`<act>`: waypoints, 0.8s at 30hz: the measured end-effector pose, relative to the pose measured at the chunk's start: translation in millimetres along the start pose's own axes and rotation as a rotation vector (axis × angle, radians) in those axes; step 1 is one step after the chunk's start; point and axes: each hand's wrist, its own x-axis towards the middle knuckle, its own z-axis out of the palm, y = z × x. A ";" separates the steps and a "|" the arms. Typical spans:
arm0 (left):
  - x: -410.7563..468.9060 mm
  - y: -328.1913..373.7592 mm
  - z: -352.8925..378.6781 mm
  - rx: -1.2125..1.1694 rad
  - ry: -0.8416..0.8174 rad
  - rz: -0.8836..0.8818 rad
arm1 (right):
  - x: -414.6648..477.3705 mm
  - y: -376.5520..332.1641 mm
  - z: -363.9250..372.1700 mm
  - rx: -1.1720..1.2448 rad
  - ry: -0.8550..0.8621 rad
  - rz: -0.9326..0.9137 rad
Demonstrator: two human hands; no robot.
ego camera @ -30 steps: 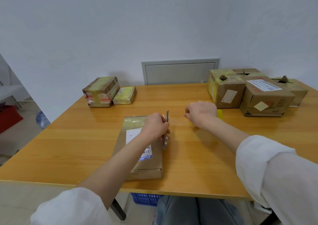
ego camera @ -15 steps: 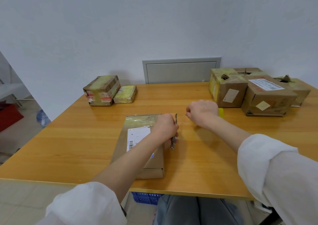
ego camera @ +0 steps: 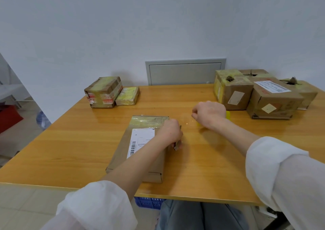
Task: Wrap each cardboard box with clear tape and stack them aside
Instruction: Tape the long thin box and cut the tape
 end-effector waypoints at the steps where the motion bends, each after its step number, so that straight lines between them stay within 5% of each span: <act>1: -0.1 0.2 -0.3 0.016 -0.007 0.004 | 0.7 2.1 -0.4 0.021 0.000 0.007; 14: -12.3 15.2 -12.0 0.080 0.078 0.056 | -9.0 31.4 0.1 0.460 0.118 0.115; 19: -16.9 20.7 -35.5 0.028 0.618 0.312 | -14.4 37.2 0.8 0.560 0.186 0.103; 24: -17.2 41.8 -31.7 -0.031 0.535 0.340 | -18.5 38.8 -3.4 0.616 0.222 0.080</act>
